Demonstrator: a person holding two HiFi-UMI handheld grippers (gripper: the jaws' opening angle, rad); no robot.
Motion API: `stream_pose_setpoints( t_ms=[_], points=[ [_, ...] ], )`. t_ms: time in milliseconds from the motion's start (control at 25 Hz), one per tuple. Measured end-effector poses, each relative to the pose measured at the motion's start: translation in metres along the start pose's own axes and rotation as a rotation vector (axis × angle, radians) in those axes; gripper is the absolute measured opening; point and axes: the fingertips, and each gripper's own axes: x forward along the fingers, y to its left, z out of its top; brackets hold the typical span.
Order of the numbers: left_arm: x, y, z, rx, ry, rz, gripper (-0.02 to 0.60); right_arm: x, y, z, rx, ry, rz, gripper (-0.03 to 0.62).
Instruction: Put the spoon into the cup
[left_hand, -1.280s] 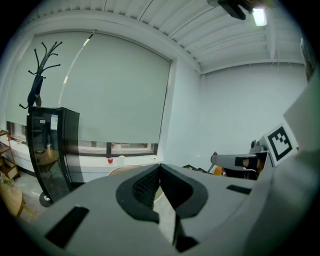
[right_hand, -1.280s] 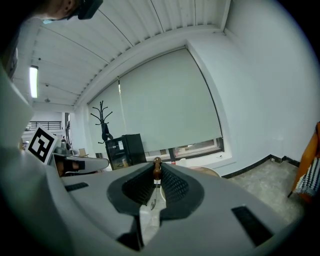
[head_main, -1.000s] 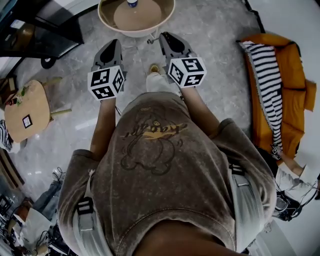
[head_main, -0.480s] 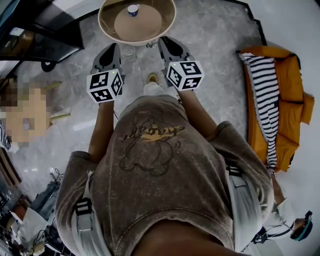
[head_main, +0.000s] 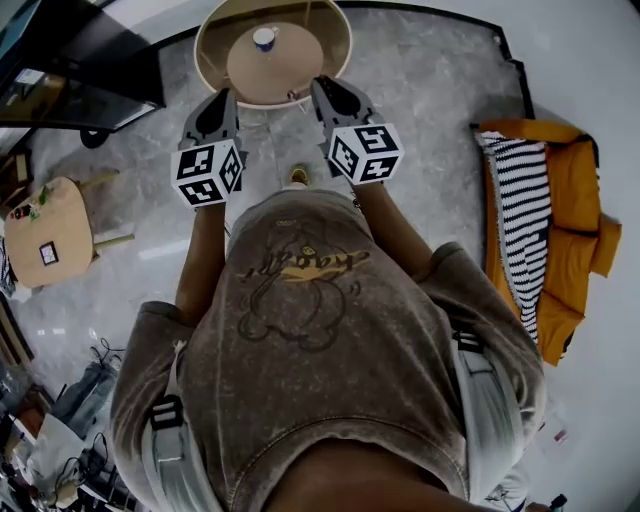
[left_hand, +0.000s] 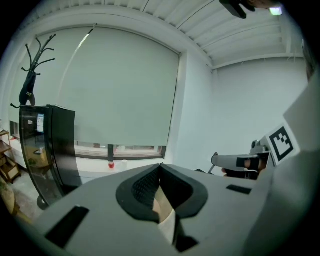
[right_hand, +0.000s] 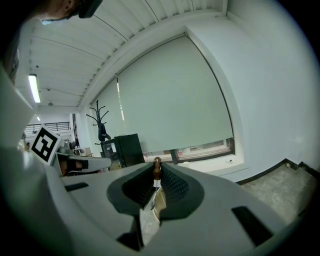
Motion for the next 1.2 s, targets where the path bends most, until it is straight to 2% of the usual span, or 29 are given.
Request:
stream_pose_setpoints(
  t_ms=[280, 560, 1200],
  points=[
    [0.031, 0.006, 0.007, -0.007, -0.001, 0.043, 0.017, 0.026, -0.025, 0.007, -0.001, 0.018, 0.044, 0.055],
    [0.047, 0.025, 0.011, -0.005, 0.001, 0.068, 0.017, 0.052, -0.032, 0.01, 0.005, 0.025, 0.062, 0.055],
    [0.117, 0.063, 0.031, 0.01, -0.006, 0.014, 0.017, 0.125, -0.059, 0.026, 0.01, 0.017, 0.025, 0.055]
  ],
)
